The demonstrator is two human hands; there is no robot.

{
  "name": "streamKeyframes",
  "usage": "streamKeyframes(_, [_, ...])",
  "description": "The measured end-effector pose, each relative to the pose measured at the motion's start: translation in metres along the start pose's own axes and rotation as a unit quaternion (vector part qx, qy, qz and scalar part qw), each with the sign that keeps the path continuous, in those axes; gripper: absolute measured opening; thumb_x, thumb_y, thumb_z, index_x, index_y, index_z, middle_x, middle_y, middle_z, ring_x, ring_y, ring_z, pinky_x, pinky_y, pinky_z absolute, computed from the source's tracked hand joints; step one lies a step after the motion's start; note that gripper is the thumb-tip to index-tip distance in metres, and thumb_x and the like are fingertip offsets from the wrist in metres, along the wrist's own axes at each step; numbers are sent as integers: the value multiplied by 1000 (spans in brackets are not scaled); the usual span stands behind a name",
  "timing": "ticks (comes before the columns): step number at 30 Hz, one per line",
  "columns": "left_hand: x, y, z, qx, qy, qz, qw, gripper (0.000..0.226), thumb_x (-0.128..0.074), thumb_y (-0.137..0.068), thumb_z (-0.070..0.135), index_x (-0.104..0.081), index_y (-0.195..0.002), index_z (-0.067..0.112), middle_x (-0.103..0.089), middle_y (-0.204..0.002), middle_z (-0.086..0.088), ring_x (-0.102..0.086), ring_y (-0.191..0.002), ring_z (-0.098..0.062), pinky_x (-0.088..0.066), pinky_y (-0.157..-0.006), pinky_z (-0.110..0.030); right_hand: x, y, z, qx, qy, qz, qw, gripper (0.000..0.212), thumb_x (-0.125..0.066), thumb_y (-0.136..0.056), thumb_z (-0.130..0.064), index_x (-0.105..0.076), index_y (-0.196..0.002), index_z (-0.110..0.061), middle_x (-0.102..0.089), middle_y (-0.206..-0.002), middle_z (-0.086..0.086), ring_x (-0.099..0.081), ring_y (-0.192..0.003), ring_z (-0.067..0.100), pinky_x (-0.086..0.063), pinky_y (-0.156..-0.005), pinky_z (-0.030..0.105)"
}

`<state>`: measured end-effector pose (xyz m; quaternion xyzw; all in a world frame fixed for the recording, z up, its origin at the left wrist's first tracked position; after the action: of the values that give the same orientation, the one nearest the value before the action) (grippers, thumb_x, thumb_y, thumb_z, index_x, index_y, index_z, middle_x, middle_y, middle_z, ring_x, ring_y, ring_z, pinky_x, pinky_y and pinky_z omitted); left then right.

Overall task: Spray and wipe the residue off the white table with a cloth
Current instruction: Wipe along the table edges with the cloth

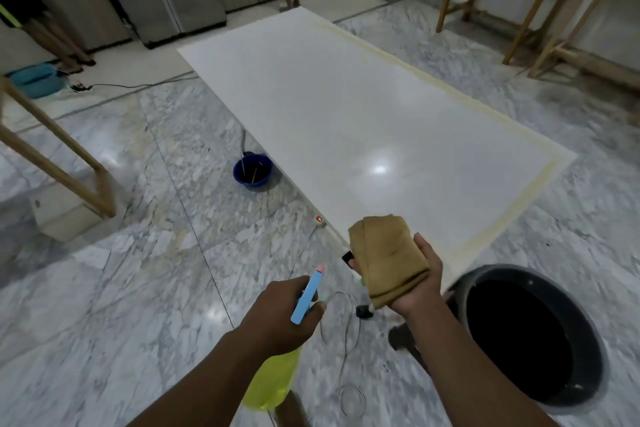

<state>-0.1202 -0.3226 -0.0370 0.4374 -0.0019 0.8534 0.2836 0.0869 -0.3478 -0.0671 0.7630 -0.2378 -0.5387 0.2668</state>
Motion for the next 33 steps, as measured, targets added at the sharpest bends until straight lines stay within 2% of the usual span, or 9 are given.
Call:
streamKeyframes(3, [46,-18,-16,3,1,-21,1000,28,-65,-94,45,-63,-91,17,-69,-81,-2,-63,-70,-18,-53,-69,-36,-61,-30,34,-41,66,-9,997,53,-44,-95,-48,-67,-118,-7,-76,-99,21,-75,-79,38,-61,-63,52])
streamKeyframes(7, [106,-46,-46,11,-2,-55,998,32,-66,-92,50,-63,-88,18,-71,-83,-2,-69,-73,-21,-57,-75,-43,-136,-74,76,-73,139,-26,987,63,-47,-93,-55,-65,-126,-4,-70,-117,22,-68,-101,38,-56,-87,47])
streamKeyframes(10, [148,-74,-75,15,-24,-67,997,30,-66,-92,50,-57,-77,26,-64,-77,4,-65,-72,-20,-54,-71,-39,-187,-102,96,-79,181,-41,979,60,-48,-92,-54,-69,-113,-2,-74,-102,22,-72,-85,36,-54,-82,43])
streamKeyframes(15, [202,-123,-116,30,-76,-60,995,36,-63,-93,48,-46,-65,31,-55,-68,9,-60,-67,-19,-48,-64,-34,-252,-154,114,-87,228,-45,969,56,-52,-91,-51,-74,-101,0,-74,-93,19,-68,-83,32,-52,-79,39])
streamKeyframes(18, [231,-160,-144,40,-71,-78,994,34,-65,-90,55,-51,-71,31,-54,-73,11,-57,-69,-15,-46,-65,-32,-285,-191,119,-100,256,-46,960,56,-53,-90,-50,-79,-92,1,-74,-95,20,-70,-80,34,-53,-78,39])
streamKeyframes(21, [274,-208,-183,56,-21,-49,997,33,-67,-92,51,-61,-91,19,-55,-76,9,-56,-70,-12,-46,-68,-30,-318,-247,123,-107,298,-38,948,55,-56,-89,-45,-73,-112,2,-70,-114,25,-66,-100,39,-51,-98,48])
streamKeyframes(25, [333,-263,-237,87,21,3,996,29,-66,-94,45,-59,-90,17,-54,-74,8,-47,-61,-7,-37,-59,-24,-375,-321,118,-124,374,-18,919,49,-53,-89,-36,-71,-105,7,-71,-90,26,-66,-77,39,-51,-78,44])
streamKeyframes(28, [381,-304,-273,102,25,15,994,26,-66,-94,44,-56,-86,21,-56,-75,7,-50,-62,-10,-35,-57,-23,-436,-372,115,-130,425,-18,896,48,-52,-89,-35,-77,-83,5,-72,-82,23,-66,-70,37,-49,-78,46])
streamKeyframes(33, [446,-358,-331,141,24,43,989,29,-65,-93,49,-60,-93,20,-69,-95,-5,-66,-86,-26,-53,-73,-41,-535,-459,112,-116,445,0,888,47,-58,-86,-42,-76,-97,0,-70,-103,23,-63,-98,40,-39,-108,58])
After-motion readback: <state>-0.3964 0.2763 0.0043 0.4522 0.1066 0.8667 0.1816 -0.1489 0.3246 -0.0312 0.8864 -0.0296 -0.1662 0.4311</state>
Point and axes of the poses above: each hand's wrist, its own y-axis away from the middle knuckle, its own x-axis out of the back of the hand, z = x × y, the point moved 7 cm from there along -y, towards the middle knuckle
